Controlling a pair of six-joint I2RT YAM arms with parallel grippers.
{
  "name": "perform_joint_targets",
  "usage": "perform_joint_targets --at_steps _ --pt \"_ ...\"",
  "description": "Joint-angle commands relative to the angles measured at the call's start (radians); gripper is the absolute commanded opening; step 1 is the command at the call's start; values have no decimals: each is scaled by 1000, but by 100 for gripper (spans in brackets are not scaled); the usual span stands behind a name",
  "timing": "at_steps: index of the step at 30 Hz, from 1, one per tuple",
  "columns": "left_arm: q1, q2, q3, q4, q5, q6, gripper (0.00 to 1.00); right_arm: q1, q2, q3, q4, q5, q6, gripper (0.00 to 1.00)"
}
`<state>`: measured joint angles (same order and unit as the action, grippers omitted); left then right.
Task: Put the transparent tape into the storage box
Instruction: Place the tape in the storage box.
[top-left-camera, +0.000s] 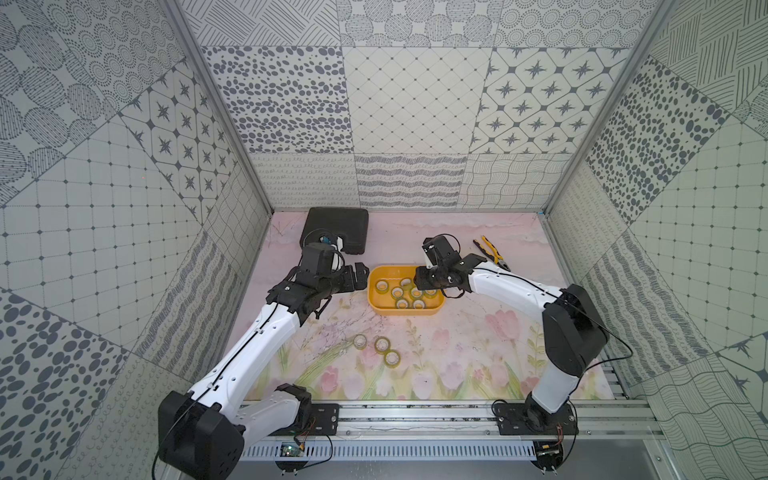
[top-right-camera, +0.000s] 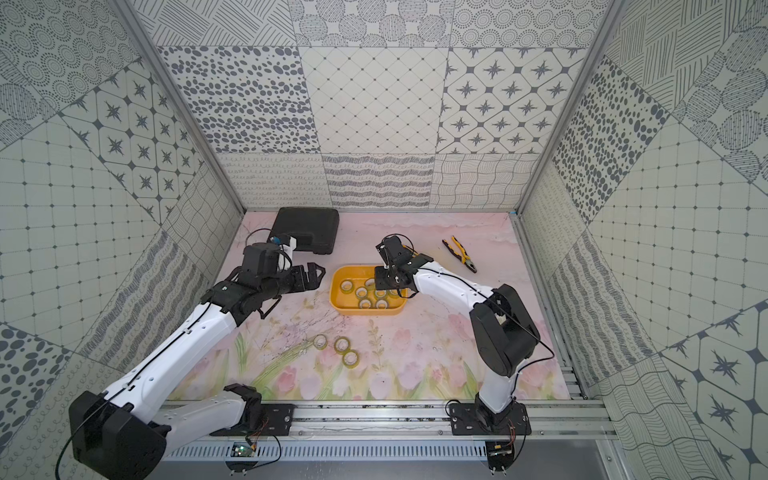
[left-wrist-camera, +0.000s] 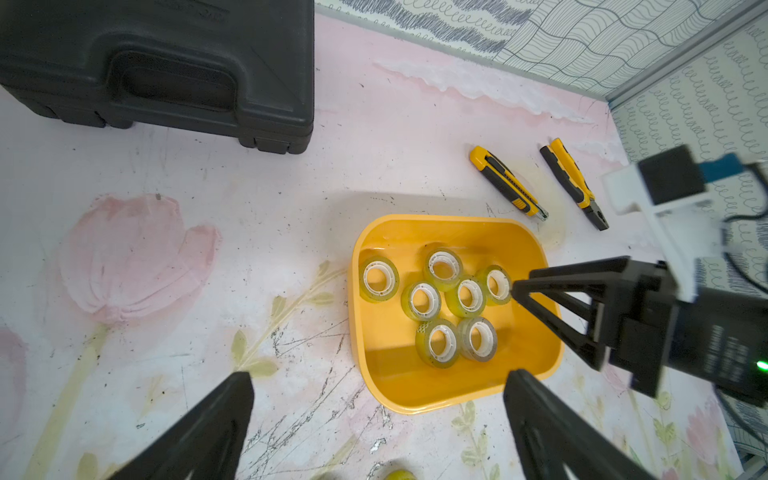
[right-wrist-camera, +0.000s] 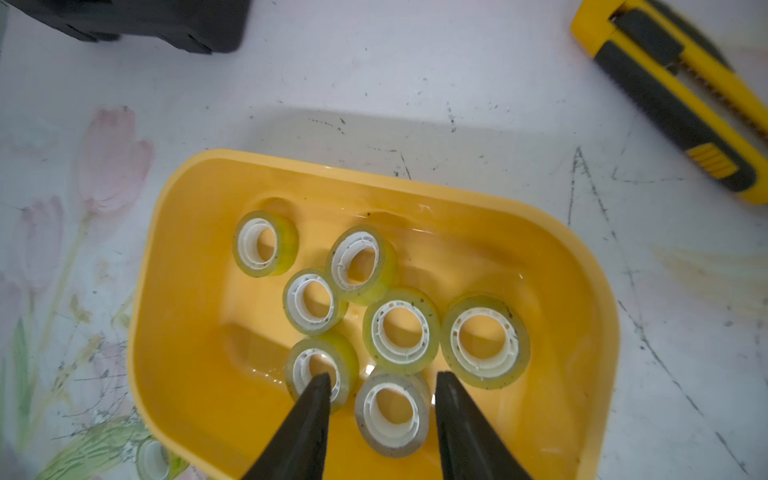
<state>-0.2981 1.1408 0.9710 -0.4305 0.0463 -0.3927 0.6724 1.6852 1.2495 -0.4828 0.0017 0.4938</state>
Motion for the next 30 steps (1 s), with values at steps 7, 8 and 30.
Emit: perform_joint_targets --at_steps 7,8,30 --pt "-2 23 3 8 -24 24 99 22 -268 -256 82 -54 43 46" --pt "-2 23 2 9 -26 26 99 27 -290 -277 85 -54 48 46" --pt "-4 34 0 7 -44 35 99 160 -388 -459 133 -23 93 46"
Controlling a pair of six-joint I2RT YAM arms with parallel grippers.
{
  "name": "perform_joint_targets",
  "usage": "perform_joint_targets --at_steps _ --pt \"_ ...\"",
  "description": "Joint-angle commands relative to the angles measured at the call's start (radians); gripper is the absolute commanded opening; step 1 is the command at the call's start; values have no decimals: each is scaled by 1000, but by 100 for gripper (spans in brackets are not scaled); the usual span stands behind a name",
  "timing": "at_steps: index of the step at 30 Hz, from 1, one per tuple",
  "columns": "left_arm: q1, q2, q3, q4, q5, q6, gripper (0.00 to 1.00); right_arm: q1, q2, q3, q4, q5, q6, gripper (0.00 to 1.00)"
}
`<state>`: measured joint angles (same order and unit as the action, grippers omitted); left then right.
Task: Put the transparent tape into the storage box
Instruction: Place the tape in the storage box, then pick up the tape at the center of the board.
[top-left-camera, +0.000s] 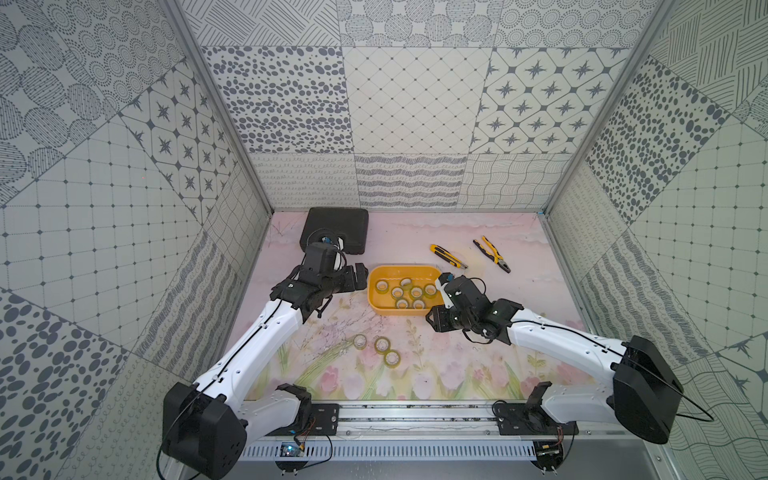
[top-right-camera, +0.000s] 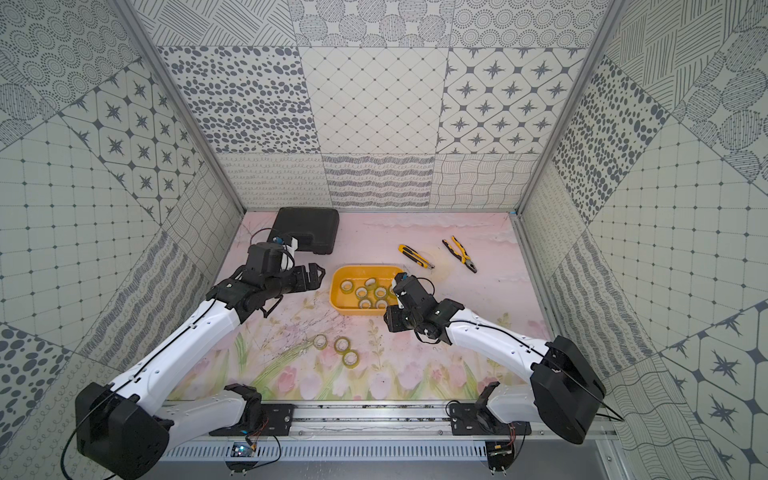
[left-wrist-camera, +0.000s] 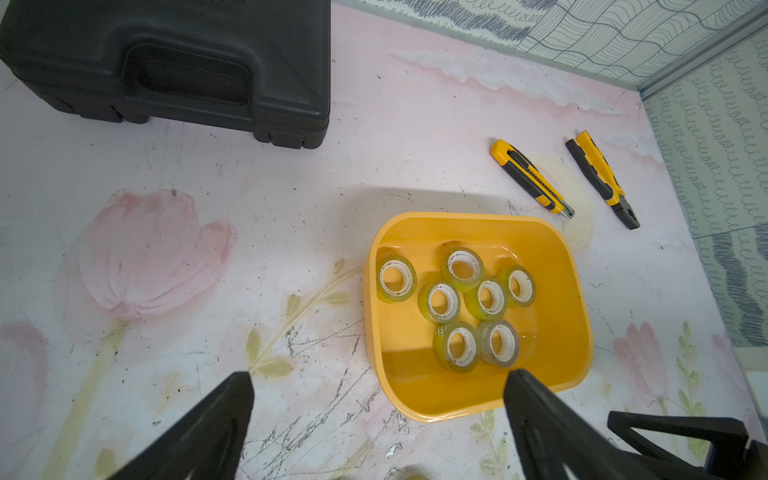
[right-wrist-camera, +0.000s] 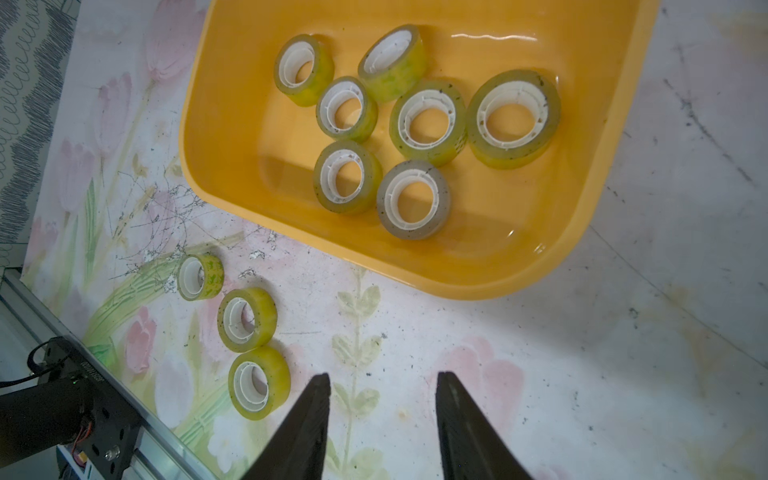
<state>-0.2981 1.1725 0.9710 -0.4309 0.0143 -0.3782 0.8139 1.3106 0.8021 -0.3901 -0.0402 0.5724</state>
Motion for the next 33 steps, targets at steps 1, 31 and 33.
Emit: perform_joint_targets --at_steps 1,31,33 --pt "-5 0 0 7 -11 19 99 23 -12 -12 41 22 17 46" --pt "-5 -8 2 3 -43 19 99 253 7 -129 94 97 144 46" --pt "-3 -11 1 1 -43 19 99 267 25 -129 94 102 155 46"
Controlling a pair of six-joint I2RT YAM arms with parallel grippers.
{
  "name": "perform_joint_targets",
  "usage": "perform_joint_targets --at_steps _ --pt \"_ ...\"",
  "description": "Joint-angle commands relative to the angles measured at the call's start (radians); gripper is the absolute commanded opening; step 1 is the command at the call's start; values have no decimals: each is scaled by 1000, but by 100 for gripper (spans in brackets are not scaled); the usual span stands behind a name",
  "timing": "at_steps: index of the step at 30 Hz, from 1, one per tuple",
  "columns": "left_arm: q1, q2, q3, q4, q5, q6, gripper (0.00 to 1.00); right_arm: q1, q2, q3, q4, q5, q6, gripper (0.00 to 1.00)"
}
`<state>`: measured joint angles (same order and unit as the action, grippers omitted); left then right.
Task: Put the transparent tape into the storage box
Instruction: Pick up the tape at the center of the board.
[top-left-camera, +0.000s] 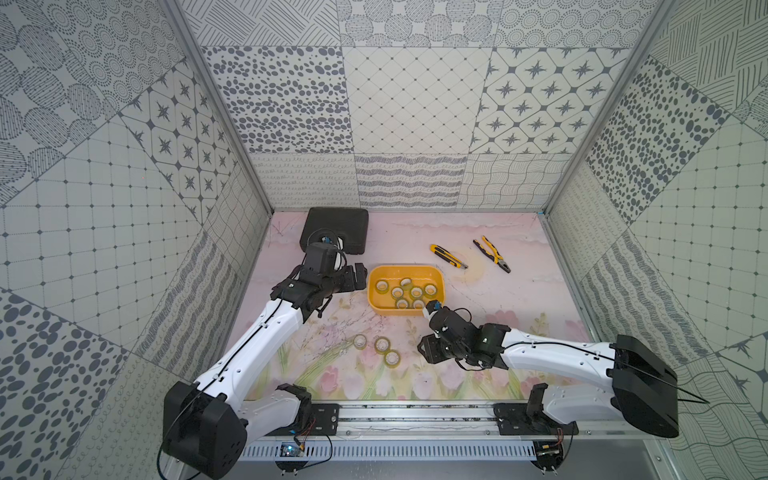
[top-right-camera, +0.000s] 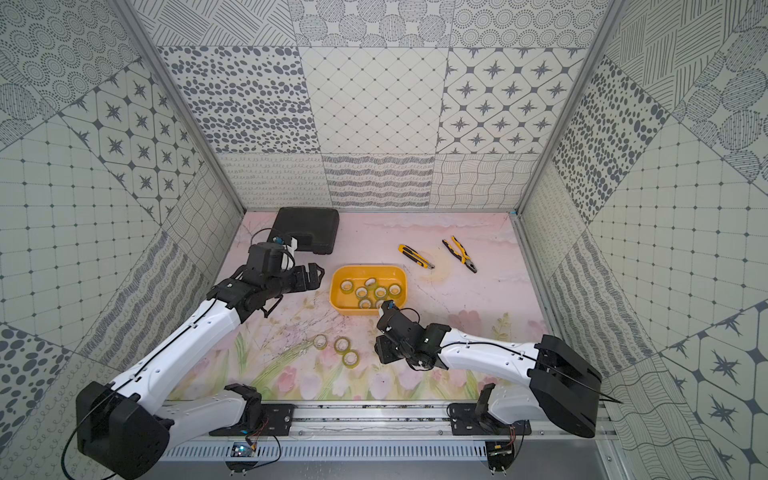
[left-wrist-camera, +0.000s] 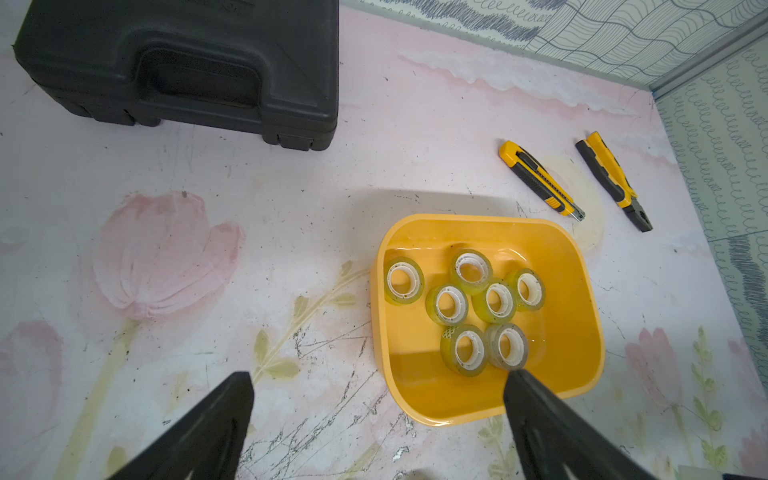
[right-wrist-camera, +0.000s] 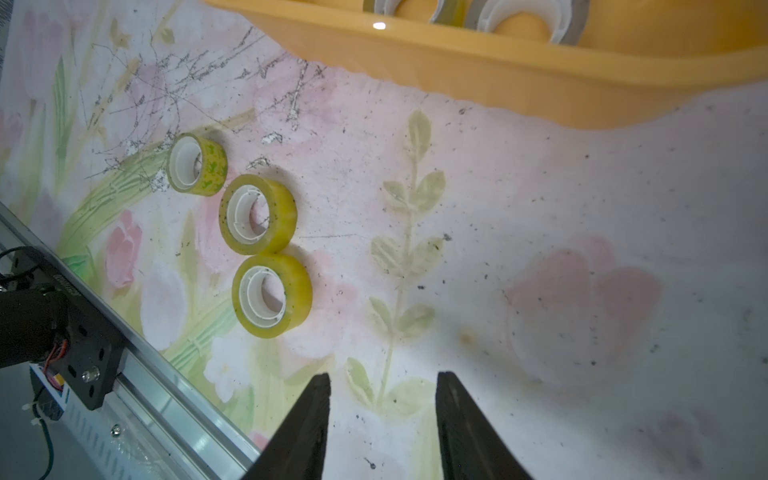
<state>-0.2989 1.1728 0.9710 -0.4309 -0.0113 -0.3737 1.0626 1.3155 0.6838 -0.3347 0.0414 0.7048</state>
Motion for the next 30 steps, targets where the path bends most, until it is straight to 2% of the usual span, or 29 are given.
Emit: perform_joint_targets --at_steps 1,10,20,30 --pt "-3 -12 1 3 -15 15 99 26 30 -11 45 20 26 46" --pt "-3 -11 7 1 -15 13 99 87 134 87 72 29 34 47" --pt "-4 -31 2 0 -25 13 99 118 318 218 57 34 29 47" --pt "-4 -29 5 -4 -21 13 99 128 430 275 -26 107 72 47"
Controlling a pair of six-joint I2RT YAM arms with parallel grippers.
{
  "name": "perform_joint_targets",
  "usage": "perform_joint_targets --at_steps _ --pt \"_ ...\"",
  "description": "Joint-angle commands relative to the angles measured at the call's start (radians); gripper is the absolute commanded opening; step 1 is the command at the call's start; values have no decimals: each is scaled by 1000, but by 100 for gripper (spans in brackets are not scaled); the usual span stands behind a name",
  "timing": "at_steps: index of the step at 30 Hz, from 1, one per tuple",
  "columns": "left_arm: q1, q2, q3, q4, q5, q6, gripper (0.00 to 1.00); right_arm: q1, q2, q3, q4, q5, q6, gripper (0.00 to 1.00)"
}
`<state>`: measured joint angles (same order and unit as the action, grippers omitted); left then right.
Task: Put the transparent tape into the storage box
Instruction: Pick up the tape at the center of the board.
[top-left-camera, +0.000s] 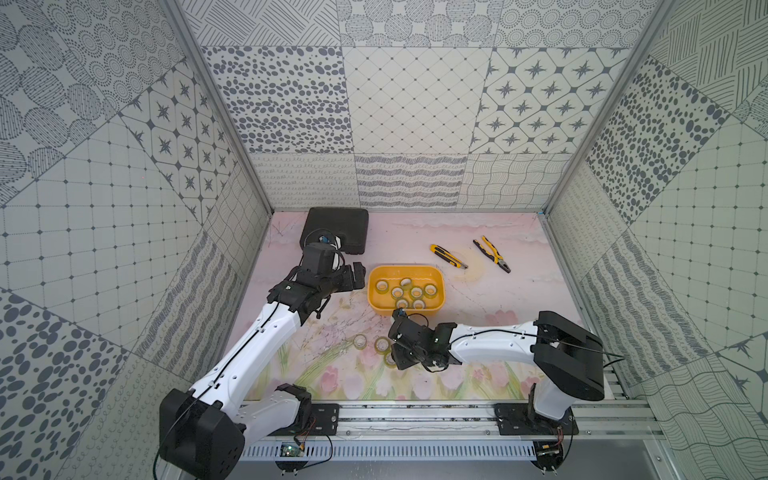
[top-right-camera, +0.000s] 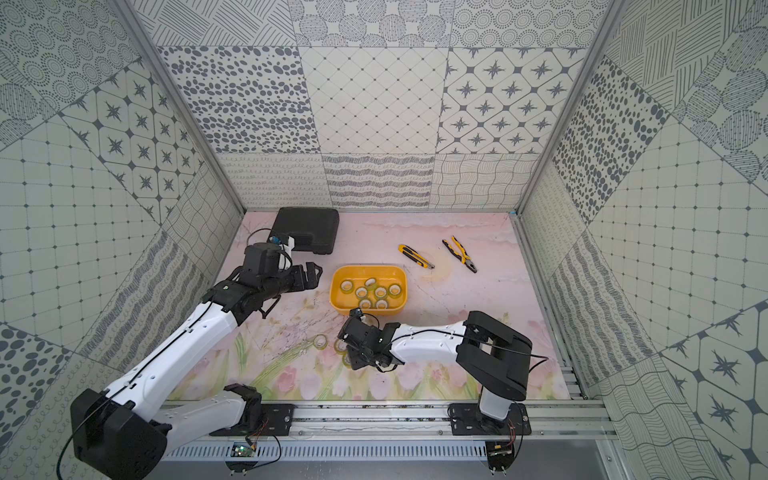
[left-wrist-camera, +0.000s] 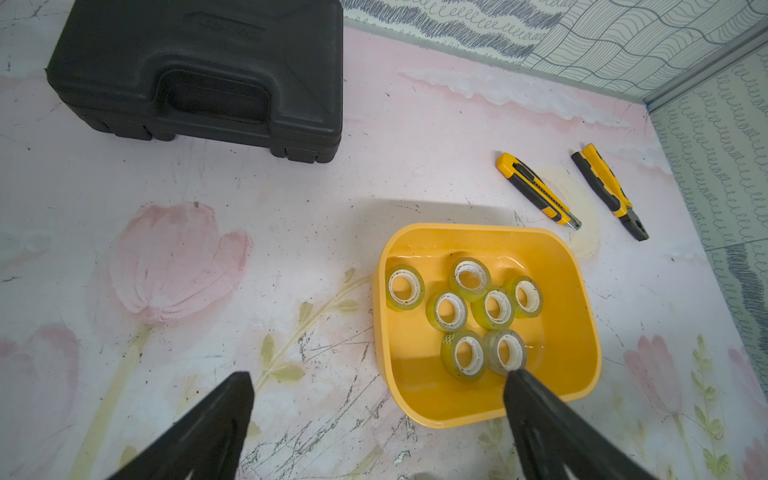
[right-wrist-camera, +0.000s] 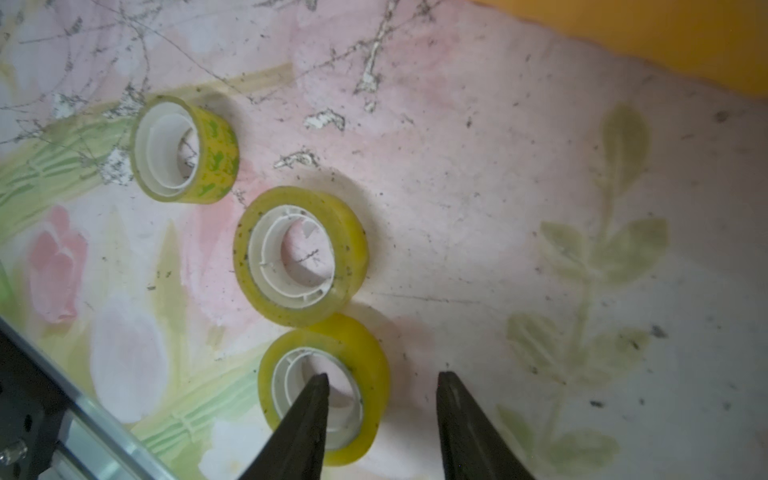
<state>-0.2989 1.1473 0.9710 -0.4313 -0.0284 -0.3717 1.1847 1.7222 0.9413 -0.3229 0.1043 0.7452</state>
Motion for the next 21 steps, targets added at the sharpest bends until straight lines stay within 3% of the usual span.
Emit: perform_joint_targets --at_steps 1,12,21 --pt "-4 -4 6 -4 -4 11 99 6 26 14 -47 54 39 47" --pt "-4 7 7 -1 6 7 99 -18 -156 -164 -90 159 128 47" --pt "-6 11 12 -7 2 10 99 -28 -261 -188 -89 111 58 48"
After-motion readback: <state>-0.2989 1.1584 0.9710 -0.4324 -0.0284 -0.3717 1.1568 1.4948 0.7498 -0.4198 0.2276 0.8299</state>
